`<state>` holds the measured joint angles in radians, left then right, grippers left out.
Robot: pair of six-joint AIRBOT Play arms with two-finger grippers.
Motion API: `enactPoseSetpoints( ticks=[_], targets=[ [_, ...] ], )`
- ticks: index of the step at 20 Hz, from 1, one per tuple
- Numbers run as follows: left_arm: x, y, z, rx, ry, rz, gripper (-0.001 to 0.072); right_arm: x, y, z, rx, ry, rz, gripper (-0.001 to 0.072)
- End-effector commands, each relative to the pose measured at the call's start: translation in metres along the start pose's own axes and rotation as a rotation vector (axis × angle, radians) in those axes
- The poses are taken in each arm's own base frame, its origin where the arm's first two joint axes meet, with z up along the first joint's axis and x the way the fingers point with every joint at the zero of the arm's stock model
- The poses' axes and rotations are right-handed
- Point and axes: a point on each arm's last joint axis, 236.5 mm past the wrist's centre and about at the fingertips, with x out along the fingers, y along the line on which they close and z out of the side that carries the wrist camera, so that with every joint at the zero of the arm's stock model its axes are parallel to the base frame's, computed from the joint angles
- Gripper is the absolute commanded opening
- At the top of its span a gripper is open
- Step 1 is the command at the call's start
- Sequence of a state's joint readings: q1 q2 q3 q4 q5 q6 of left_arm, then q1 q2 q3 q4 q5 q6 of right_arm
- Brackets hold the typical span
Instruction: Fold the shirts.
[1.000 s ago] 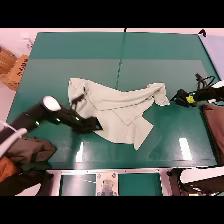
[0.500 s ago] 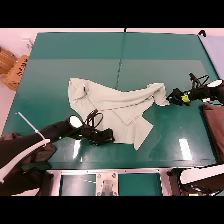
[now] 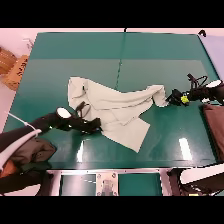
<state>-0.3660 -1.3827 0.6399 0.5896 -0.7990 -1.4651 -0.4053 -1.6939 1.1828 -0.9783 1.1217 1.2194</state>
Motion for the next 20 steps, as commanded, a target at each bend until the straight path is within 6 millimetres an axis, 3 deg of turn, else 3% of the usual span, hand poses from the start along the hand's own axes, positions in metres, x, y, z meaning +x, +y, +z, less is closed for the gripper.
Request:
enactPoseSetpoints(
  ticks=[1,2,5,7,8,10,13,15,17,19,20],
  targets=[
    [-0.034,0.047,0.016,-0.016,0.023,0.078,0.0027,0.000,0.006,-0.013,0.001,0.051,0.024,0.0081],
    [-0.044,0.052,0.024,-0.012,0.008,0.089,0.0026,0.001,0.011,-0.020,-0.001,0.079,0.049,0.0011],
    [-0.073,0.050,0.054,0.036,-0.035,0.110,0.0027,0.001,0.044,-0.045,0.013,0.156,0.196,0.0009],
    [-0.108,0.034,0.078,0.107,-0.066,0.119,0.0026,-0.020,0.077,-0.044,-0.009,0.137,0.300,0.0009],
    [-0.131,0.018,0.090,0.151,-0.095,0.114,0.0027,-0.043,0.099,-0.036,-0.028,0.083,0.359,0.0009],
    [-0.193,-0.030,0.110,0.273,-0.197,0.095,0.0026,-0.107,0.155,-0.019,-0.099,-0.053,0.505,0.0009],
    [-0.314,-0.131,0.109,0.550,-0.448,0.060,0.0026,-0.242,0.247,-0.011,-0.241,-0.324,0.736,0.0010],
    [-0.400,-0.200,0.081,0.727,-0.675,0.037,0.0027,-0.324,0.285,-0.014,-0.295,-0.529,0.804,0.0011],
    [-0.477,-0.256,0.034,0.886,-0.900,0.014,0.0027,-0.395,0.302,-0.020,-0.311,-0.745,0.799,0.0011],
    [-0.529,-0.288,-0.015,0.996,-1.068,0.000,0.0026,-0.453,0.308,-0.035,-0.301,-0.935,0.776,0.0011],
    [-0.541,-0.293,-0.032,1.019,-1.113,0.001,0.0026,-0.474,0.308,-0.045,-0.294,-1.012,0.761,0.0011]
  ],
)
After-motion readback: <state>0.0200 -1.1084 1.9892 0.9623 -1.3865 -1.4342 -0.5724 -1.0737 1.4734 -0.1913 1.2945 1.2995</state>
